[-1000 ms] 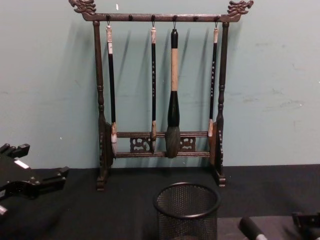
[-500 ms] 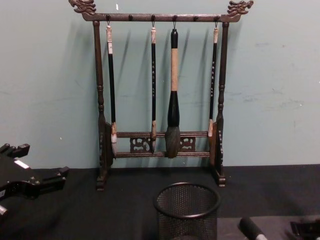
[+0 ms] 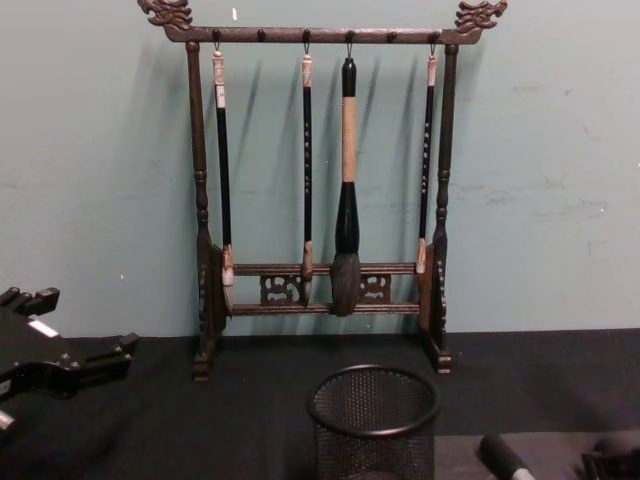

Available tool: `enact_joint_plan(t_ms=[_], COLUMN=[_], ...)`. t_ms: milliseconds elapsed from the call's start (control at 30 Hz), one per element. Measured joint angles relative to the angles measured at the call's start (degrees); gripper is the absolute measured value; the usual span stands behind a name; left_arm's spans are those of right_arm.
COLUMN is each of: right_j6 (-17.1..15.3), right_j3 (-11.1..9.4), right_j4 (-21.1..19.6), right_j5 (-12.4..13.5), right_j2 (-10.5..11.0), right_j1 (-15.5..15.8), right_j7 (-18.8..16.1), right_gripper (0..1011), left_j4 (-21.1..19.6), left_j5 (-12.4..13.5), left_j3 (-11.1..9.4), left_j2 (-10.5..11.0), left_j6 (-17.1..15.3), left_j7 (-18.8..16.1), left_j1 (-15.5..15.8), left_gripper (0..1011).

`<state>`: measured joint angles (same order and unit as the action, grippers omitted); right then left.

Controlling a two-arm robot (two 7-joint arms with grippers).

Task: Pick up the water-based marker from the table and place it into the pen holder.

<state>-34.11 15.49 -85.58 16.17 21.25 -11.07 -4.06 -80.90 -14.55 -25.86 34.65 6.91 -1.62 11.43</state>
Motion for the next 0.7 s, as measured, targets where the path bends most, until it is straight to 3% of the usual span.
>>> enact_joint_plan(t_ms=[700], right_j6=[-0.1], right_j3=[-0.7], right_j4=[0.1], right_j5=[-1.2], right_j2=[-0.6], right_j1=[0.3], right_j7=[-1.0], right_gripper=[1003], left_j4=[0.0], left_j5=[0.0], left_j3=[0.0], left_j2=[0.0], left_j6=[0.0], left_j7=[0.0], left_j1=[0.0], left_gripper=[1001])
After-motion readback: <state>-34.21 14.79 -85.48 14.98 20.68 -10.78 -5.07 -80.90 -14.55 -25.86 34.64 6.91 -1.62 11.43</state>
